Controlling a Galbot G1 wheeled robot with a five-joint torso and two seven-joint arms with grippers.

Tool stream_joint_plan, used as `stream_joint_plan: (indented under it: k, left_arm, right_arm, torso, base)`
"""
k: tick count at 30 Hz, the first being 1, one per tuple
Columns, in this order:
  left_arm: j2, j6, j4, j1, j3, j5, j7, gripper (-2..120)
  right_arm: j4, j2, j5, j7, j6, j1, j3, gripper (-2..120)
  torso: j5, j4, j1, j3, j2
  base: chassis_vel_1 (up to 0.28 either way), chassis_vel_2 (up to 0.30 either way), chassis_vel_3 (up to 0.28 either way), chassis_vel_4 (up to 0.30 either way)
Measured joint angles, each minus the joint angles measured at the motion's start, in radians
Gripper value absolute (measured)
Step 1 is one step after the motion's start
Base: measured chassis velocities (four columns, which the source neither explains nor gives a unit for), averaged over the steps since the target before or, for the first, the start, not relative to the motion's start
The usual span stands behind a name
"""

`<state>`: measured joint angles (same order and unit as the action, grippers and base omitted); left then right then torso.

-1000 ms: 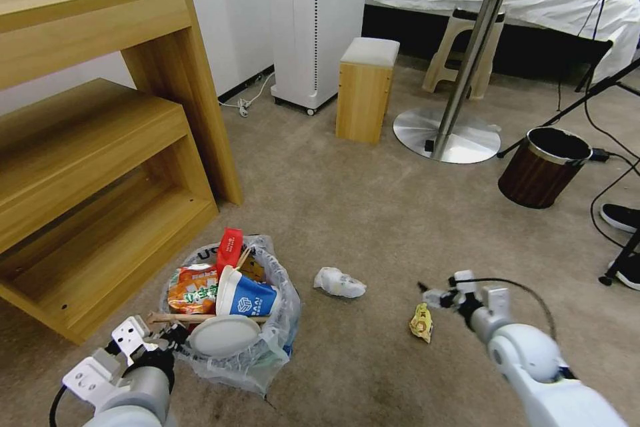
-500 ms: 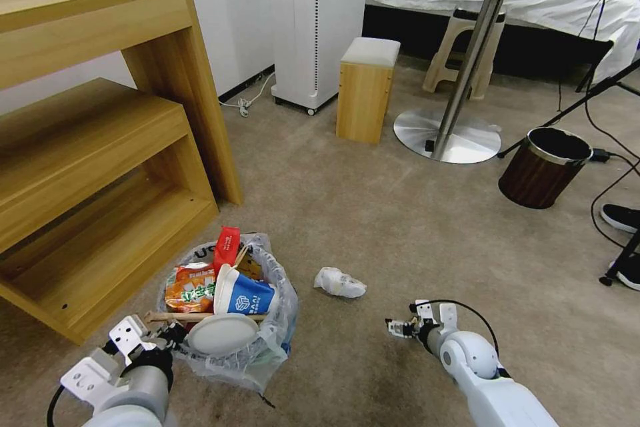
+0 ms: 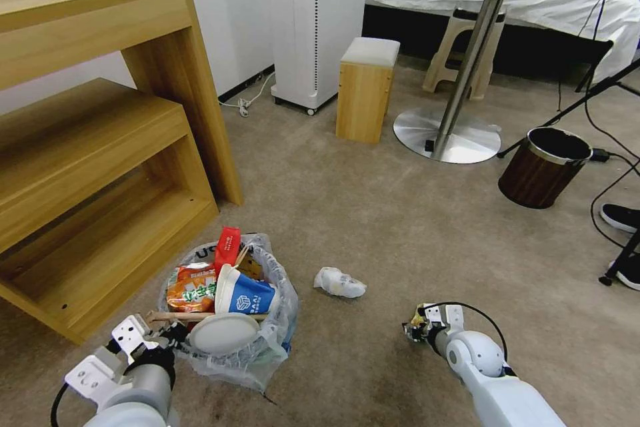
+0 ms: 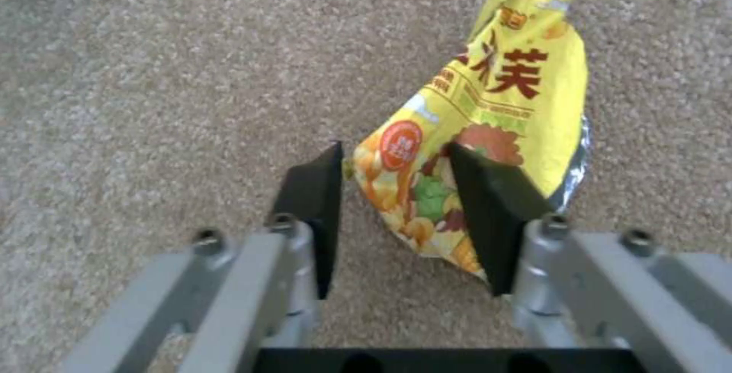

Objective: Pick up the trash bin and place the garbage on the floor into it.

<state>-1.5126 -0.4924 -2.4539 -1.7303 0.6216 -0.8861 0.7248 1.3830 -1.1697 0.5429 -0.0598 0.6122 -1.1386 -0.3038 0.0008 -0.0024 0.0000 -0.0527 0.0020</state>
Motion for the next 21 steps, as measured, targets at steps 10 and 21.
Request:
stream_joint_plan:
  k: [10,21]
  left_arm:
    - [0.001,0.0,0.002,0.005,0.0,-0.001,0.0,1]
    - [-0.005,0.0,0.019,0.018,-0.009,0.002,0.0,1]
  right_arm:
    - [0.003,0.005,-0.012,0.013,-0.009,-0.009,-0.002,3]
    - [0.124,0.068,-0.01,0.073,-0.101,-0.073,0.001,0]
  torso:
    - [0.0,-0.0001,0.0,0.0,0.0]
    - [0.0,-0.0003,0.0,0.0,0.0]
  base:
    - [0.0,0.0,0.0,0.0]
    - [0.0,0.0,0.0,0.0]
